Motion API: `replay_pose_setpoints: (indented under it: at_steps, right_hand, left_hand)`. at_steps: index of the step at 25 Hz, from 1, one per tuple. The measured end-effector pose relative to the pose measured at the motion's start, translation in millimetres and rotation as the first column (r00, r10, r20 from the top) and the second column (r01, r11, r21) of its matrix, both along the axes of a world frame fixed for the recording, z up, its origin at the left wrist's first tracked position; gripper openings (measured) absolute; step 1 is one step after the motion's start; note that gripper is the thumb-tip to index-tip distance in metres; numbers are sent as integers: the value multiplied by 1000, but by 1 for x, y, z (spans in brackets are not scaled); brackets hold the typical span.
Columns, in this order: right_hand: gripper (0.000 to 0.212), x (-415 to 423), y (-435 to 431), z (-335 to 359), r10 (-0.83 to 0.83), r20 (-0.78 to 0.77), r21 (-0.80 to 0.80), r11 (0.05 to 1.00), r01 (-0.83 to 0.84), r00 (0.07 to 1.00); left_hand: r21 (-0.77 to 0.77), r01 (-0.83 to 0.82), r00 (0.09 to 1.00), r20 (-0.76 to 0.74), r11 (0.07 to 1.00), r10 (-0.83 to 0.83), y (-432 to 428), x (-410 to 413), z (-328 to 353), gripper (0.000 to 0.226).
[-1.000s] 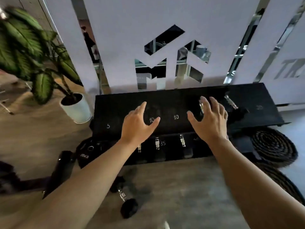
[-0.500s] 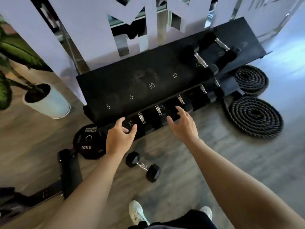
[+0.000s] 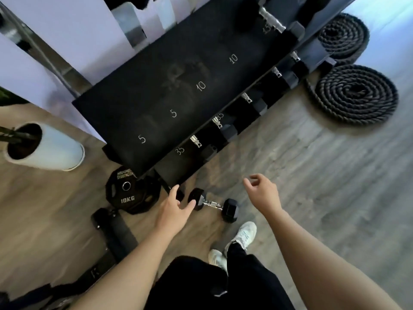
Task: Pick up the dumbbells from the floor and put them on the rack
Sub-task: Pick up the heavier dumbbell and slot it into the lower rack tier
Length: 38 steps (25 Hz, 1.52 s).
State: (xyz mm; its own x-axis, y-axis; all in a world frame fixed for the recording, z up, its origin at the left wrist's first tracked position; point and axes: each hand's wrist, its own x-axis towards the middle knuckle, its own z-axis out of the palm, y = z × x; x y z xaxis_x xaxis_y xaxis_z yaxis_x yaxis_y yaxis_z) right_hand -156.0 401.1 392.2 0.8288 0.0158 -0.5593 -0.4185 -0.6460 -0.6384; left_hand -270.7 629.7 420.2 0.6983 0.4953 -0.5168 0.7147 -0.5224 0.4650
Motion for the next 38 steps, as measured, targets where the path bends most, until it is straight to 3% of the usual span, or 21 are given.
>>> replay_pose_setpoints:
  at_steps: [7,14,18,24,27,29,33,38]
  right_hand:
    - [44,-8,34,-48,-239,-61,-46,971,236,969]
    - [42,-22,57,-142,-446,-25,-146,887,438,895]
    - [42,-42,61,-257,-550,-81,-139,832,537,831]
    - [50,-51,56,-485,-607,-43,-148,789,596,794]
    - [52,-49,57,-569,-597,-98,-148,800,582,796]
    - [47,-50,59,-609,-588,-140,-152,808,570,797]
    - [31,-46,59,-639,-557,-153,-114,831,545,816]
    - [34,-56,57,-634,-624,-184,-18,774,633,759]
  left_hand:
    - [8,104,995,13,995,-104,40,46,-47,71]
    - [-62,317,948,5,947,-317,67,97,-162,64]
    - [-55,243,970,21,969,-242,74,100,-279,62]
    - [-39,261,964,60,965,-258,69,101,-517,60]
    - [55,330,941,66,942,-333,84,92,-601,58]
    - [70,309,951,-9,948,-309,101,88,-640,57]
    - [3,223,966,-132,975,-221,118,101,-668,33]
    - [-62,34,999,-6,998,-34,121,79,-660,34]
